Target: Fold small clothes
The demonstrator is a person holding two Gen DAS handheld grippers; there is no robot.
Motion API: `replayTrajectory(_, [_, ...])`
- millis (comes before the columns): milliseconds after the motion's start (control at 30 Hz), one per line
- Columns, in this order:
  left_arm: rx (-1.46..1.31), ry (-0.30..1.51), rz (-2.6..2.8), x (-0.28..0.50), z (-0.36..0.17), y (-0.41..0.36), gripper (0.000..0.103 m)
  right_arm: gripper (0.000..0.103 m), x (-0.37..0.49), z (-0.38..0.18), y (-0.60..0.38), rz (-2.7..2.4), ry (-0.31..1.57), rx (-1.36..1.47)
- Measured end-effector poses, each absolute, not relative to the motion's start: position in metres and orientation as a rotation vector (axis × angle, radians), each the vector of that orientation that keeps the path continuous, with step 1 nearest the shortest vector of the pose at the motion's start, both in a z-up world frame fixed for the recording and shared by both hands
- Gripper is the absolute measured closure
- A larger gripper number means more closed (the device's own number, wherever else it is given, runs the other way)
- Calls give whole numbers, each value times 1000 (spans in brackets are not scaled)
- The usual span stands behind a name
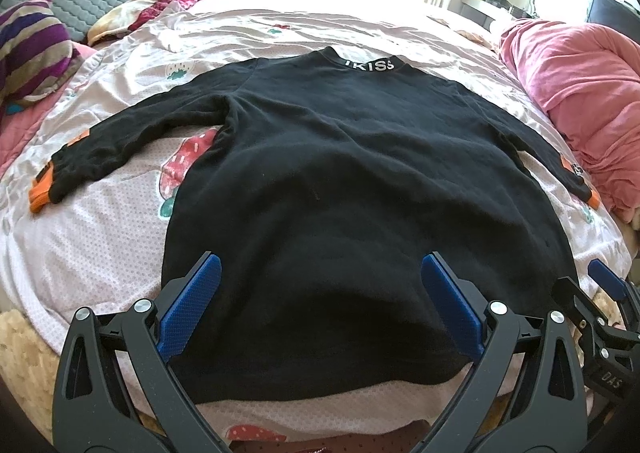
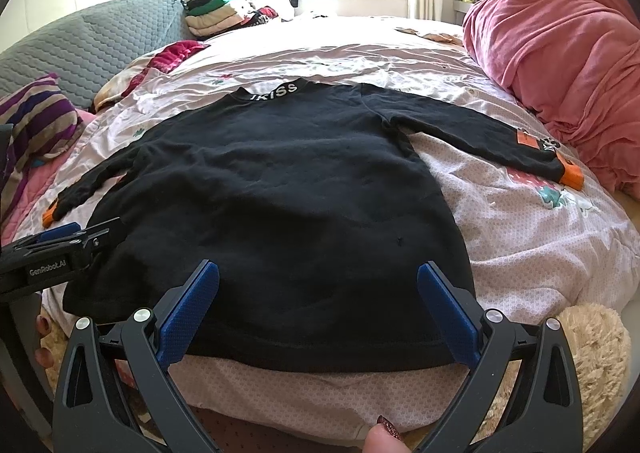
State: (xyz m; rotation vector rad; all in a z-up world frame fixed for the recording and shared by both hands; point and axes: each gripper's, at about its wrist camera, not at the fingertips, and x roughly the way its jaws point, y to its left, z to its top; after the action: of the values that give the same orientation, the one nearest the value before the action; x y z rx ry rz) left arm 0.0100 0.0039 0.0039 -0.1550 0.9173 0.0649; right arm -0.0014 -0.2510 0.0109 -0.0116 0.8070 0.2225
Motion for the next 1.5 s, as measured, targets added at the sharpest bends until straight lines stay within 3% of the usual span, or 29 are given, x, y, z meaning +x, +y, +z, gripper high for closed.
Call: replayTrajectory(1500, [-189, 865, 62, 149, 53, 13, 9, 4, 167, 96, -258, 163, 699, 64])
